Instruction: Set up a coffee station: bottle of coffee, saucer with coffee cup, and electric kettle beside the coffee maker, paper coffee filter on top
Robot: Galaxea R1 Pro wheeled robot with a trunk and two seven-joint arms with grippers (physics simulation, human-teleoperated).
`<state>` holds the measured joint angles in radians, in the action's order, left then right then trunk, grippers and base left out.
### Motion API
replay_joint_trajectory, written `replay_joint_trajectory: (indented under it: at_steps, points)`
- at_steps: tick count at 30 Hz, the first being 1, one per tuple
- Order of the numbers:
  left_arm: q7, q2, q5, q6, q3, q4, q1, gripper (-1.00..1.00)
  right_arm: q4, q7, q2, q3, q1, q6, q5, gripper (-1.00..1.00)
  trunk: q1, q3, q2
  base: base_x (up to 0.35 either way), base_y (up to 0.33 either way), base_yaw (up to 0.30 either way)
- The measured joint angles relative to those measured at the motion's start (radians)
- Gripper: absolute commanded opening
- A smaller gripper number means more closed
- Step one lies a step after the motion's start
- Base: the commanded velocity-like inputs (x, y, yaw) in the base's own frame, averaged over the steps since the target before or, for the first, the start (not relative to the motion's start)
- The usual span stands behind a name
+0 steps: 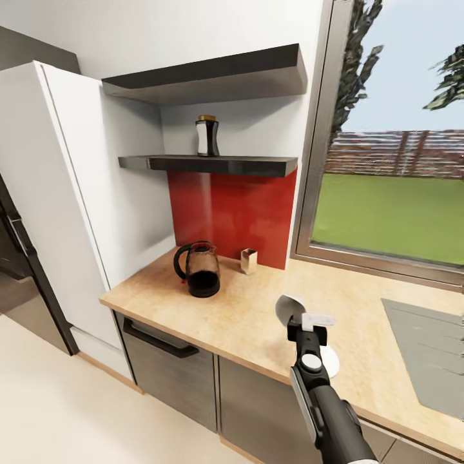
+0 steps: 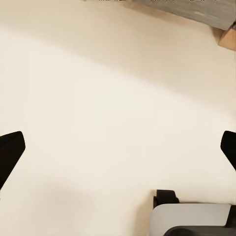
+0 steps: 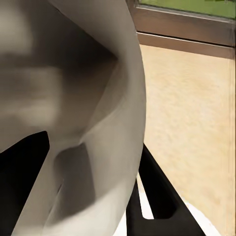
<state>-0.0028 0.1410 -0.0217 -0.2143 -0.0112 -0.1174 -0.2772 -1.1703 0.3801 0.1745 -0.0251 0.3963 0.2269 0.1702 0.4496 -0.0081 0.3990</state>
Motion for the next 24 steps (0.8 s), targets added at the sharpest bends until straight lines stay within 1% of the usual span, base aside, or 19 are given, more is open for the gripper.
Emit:
replay_joint_trajectory:
  at_steps: [3, 6, 24]
  points:
    - [0.000, 0.001, 0.000, 0.000, 0.000, 0.000, 0.000, 1.00, -0.017, 0.001, 0.000, 0.002, -0.001, 0.001, 0.001, -1.00, 0.000, 0.000, 0.000, -0.017, 0.011, -0.277]
    - [0.000, 0.002, 0.000, 0.000, 0.000, 0.000, 0.000, 1.00, -0.034, 0.002, 0.000, 0.002, -0.001, 0.001, 0.002, -1.00, 0.000, 0.000, 0.000, -0.152, 0.137, -0.295]
    - [0.000, 0.004, 0.001, 0.000, 0.000, 0.000, 0.000, 1.00, -0.040, 0.003, 0.000, 0.002, -0.018, 0.002, 0.002, -1.00, 0.000, 0.000, 0.000, -0.225, 0.223, -0.300]
